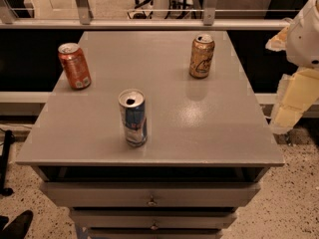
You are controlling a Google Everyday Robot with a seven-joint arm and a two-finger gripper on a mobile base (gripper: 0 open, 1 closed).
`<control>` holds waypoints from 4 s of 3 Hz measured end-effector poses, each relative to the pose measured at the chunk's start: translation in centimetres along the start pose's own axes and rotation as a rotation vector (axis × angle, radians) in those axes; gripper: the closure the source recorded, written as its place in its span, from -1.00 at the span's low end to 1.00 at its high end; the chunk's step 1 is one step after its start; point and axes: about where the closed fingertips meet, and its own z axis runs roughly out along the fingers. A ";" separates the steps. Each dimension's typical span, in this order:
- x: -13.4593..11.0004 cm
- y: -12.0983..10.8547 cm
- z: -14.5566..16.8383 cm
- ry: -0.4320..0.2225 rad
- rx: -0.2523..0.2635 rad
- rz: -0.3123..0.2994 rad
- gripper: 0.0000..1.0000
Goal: Knock orange can over
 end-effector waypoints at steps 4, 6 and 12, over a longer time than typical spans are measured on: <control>-1.3 -10.9 9.2 -0.304 0.066 0.162 -1.00; -5.5 -16.5 14.5 -0.610 0.036 0.260 -1.00; -20.5 -9.7 8.9 -1.146 -0.220 0.153 -1.00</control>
Offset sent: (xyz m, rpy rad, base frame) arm 0.0690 -0.0176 -0.0358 0.1126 -0.0699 -0.0777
